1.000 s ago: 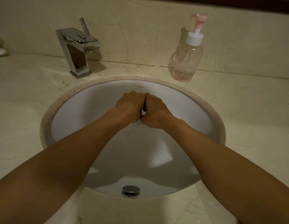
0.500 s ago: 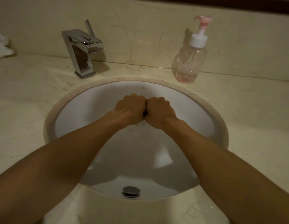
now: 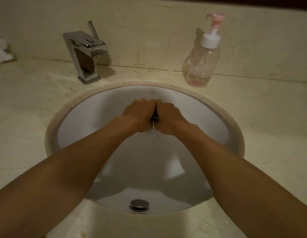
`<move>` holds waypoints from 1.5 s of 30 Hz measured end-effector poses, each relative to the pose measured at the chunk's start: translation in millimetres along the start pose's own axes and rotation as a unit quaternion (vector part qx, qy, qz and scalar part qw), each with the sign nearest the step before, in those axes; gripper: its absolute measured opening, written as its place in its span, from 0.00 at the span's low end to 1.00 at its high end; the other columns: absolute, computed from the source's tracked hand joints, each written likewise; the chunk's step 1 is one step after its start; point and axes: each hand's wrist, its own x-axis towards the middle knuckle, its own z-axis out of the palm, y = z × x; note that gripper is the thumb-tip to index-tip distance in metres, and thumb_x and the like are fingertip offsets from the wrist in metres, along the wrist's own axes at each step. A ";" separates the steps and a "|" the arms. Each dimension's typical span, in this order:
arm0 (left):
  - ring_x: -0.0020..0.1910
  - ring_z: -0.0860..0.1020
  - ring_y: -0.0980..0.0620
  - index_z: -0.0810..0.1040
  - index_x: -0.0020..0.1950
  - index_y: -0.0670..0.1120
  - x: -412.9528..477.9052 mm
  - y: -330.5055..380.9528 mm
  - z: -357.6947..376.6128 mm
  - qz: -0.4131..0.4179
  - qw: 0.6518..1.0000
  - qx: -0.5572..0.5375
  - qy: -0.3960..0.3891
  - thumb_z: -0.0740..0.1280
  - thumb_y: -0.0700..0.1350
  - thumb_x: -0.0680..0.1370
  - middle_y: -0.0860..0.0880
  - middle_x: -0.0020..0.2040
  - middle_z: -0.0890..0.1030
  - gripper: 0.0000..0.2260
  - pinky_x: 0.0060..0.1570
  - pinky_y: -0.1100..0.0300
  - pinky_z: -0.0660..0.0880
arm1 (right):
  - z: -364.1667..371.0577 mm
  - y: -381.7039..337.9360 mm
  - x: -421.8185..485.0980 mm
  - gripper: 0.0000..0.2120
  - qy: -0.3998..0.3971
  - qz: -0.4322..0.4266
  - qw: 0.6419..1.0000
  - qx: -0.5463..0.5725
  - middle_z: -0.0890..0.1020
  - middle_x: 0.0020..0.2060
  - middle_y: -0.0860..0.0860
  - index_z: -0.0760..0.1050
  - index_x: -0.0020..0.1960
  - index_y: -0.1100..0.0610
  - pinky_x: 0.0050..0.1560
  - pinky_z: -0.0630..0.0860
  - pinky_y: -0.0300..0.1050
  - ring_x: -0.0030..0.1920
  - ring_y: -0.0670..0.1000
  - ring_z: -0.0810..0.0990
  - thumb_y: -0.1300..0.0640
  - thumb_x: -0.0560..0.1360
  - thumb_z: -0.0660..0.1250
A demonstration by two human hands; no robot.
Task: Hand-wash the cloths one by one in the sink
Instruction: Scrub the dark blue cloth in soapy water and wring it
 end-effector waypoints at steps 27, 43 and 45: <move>0.52 0.83 0.46 0.77 0.64 0.44 -16.3 -9.2 -33.7 -0.167 0.717 -0.674 0.055 0.65 0.34 0.80 0.41 0.57 0.81 0.13 0.42 0.59 0.83 | -28.1 12.8 -19.1 0.25 -0.015 -0.042 0.910 0.412 0.81 0.55 0.43 0.73 0.69 0.47 0.40 0.77 0.31 0.47 0.40 0.82 0.55 0.76 0.76; 0.41 0.83 0.57 0.73 0.51 0.49 -16.2 -17.4 -33.5 -0.074 0.836 -0.542 0.055 0.78 0.51 0.71 0.49 0.46 0.83 0.17 0.36 0.61 0.79 | -36.9 6.3 -18.3 0.17 0.074 0.051 0.887 0.452 0.85 0.51 0.62 0.82 0.53 0.62 0.52 0.76 0.52 0.49 0.60 0.82 0.51 0.86 0.59; 0.47 0.82 0.54 0.75 0.53 0.55 -17.8 -14.0 -29.9 -0.056 0.861 -0.506 -0.013 0.75 0.53 0.74 0.54 0.47 0.82 0.12 0.39 0.62 0.77 | -35.6 7.7 -14.5 0.13 0.074 0.065 0.865 0.493 0.84 0.47 0.56 0.81 0.50 0.56 0.53 0.77 0.51 0.49 0.55 0.81 0.53 0.86 0.60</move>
